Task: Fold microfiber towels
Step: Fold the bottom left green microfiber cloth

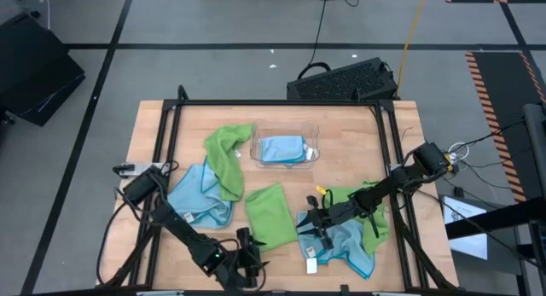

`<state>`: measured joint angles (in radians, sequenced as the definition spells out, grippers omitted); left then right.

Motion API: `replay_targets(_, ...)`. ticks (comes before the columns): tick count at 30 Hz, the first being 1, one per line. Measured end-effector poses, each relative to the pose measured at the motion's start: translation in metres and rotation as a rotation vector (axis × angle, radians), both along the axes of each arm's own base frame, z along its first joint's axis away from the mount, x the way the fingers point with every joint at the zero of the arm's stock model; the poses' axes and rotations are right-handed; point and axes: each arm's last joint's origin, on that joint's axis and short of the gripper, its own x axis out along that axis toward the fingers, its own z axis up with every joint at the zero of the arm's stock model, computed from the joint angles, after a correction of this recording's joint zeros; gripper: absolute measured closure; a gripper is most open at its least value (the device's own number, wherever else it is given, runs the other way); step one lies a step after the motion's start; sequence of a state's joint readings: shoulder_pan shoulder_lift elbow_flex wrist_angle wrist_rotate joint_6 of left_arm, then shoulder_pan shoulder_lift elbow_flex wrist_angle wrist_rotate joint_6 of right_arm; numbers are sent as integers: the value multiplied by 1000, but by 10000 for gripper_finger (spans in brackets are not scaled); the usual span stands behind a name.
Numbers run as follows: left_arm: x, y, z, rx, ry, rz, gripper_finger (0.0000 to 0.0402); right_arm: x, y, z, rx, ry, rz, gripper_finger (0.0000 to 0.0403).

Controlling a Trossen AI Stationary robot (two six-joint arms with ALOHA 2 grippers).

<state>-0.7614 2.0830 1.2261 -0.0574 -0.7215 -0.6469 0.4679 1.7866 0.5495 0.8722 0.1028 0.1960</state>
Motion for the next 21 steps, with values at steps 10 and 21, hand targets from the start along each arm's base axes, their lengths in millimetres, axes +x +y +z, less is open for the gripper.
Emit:
replay_targets(10, 2, 16, -15, 85, 112, 54, 147, 1, 0, 2, -27, -33, 15, 305)
replay_targets(21, 5, 29, -17, 42, 199, 102, 264, 2, 1, 4, -71, -76, 41, 305)
